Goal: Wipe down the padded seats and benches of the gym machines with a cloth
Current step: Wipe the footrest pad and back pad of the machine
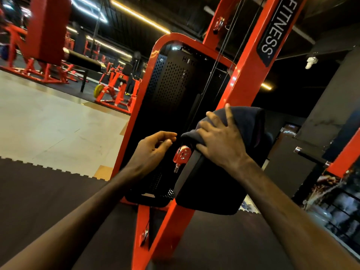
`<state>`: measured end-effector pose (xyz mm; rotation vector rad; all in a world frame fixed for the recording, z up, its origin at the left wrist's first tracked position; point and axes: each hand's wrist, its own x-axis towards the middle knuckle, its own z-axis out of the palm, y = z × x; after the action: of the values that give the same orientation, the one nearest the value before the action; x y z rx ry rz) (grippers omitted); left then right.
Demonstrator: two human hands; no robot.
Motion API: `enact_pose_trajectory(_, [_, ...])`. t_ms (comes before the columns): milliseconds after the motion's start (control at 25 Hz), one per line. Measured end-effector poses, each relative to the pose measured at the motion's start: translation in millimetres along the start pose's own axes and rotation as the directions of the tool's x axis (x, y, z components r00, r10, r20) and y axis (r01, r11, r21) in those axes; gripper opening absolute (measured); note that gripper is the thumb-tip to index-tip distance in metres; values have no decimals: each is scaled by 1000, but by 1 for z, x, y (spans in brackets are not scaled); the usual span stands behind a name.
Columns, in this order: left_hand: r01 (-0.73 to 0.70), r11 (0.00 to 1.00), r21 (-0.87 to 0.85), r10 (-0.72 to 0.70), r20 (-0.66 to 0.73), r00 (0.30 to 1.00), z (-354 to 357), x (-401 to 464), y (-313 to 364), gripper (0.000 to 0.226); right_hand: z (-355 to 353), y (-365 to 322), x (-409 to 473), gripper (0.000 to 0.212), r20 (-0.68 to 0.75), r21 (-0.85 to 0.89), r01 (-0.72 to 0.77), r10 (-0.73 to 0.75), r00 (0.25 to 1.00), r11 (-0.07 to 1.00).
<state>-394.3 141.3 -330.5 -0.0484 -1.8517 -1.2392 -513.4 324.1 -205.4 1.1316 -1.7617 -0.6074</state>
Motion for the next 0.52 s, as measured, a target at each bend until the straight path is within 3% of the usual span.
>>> enact_pose_trajectory(80, [9, 1000, 17, -9, 12, 1000, -6, -6, 0, 28, 1, -22, -7, 55, 30, -24, -22, 23, 999, 999])
enact_pose_trajectory(160, [10, 1000, 25, -10, -10, 1000, -10, -11, 2, 27, 16, -59, -21, 56, 139, -5, 143, -141, 980, 990])
enact_pose_trajectory(240, [3, 1000, 27, -3, 2, 1000, -12, -13, 4, 27, 22, -66, -30, 56, 161, -9, 233, -229, 960, 972])
enact_pose_trajectory(400, [-29, 999, 36, 29, 9, 1000, -7, -10, 5, 28, 19, -54, -22, 57, 23, -14, 65, -65, 998, 998])
enact_pose_trajectory(520, [-29, 998, 54, 28, 21, 999, 5, -8, 4, 28, 39, -112, -54, 59, 183, 75, 176, -187, 965, 981])
